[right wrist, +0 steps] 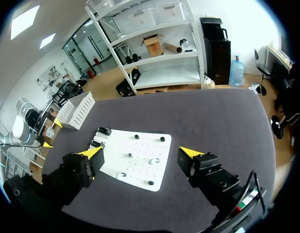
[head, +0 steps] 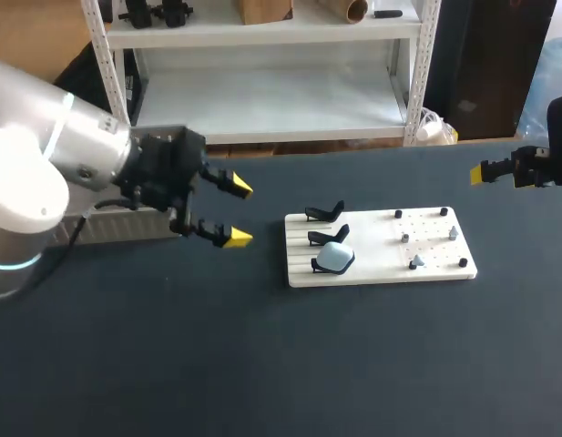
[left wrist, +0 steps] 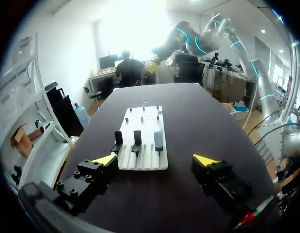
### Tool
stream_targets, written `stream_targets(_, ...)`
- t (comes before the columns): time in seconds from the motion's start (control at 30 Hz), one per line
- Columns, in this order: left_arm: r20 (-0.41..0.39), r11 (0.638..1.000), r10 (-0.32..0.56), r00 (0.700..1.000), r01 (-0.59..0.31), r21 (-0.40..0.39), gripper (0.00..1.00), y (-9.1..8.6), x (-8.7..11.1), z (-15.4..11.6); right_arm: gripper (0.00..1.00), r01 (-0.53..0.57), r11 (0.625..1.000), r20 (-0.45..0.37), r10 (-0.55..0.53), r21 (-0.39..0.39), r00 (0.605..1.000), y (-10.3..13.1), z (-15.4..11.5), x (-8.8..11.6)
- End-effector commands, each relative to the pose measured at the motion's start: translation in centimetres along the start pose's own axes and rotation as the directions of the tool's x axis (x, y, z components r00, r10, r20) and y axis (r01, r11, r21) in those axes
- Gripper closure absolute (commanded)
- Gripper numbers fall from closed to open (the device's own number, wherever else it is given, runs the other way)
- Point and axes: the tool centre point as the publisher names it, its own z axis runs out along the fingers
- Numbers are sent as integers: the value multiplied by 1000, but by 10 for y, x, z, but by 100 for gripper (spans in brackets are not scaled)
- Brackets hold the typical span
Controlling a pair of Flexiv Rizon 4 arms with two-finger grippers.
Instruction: Pick up each earbud case from the left stands, insert the matching earbuds, close the lid, and place the case in the box.
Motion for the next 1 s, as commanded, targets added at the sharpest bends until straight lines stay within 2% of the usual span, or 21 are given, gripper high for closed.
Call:
stream_targets(0.03, 17, 1000, 7, 1000, -7, -9, 0, -10, 5, 27, 0, 1, 1000, 0, -1, -3, 1000, -1, 1, 0)
stream_targets(0.43, 26, 1000, -13, 1000, 13, -8, 0, -17, 9, 71, 0, 1, 1000, 0, -1, -3, 1000, -1, 1, 0)
stream_targets(0.57, 35, 1000, -16, 999, 16, 3, 15, -13, 8, 82, 0, 1, 1000, 0, -1, -3, 1000, -1, 1, 0)
stream_targets(0.6, 39, 1000, -18, 999, 17, 5, 28, -13, 8, 84, 0, 1, 1000, 0, -1, -3, 1000, -1, 1, 0)
stream_targets(0.63, 42, 1000, -21, 999, 21, 8, 51, -12, 8, 86, 0, 1, 1000, 0, -1, -3, 1000, -1, 1, 0)
stream_targets(0.67, 44, 1000, -23, 999, 22, 11, 55, -11, 8, 88, 0, 1, 1000, 0, -1, -3, 1000, -1, 1, 0)
stream_targets(0.8, 53, 999, -23, 998, 21, 34, 54, -12, 9, 97, 0, 1, 1000, 0, -1, -3, 1000, -1, 1, 0)
stream_targets(1.0, 59, 998, -24, 998, 21, 55, 47, -13, 12, 109, 0, 1, 1000, 0, -1, -3, 1000, -1, 1, 0)
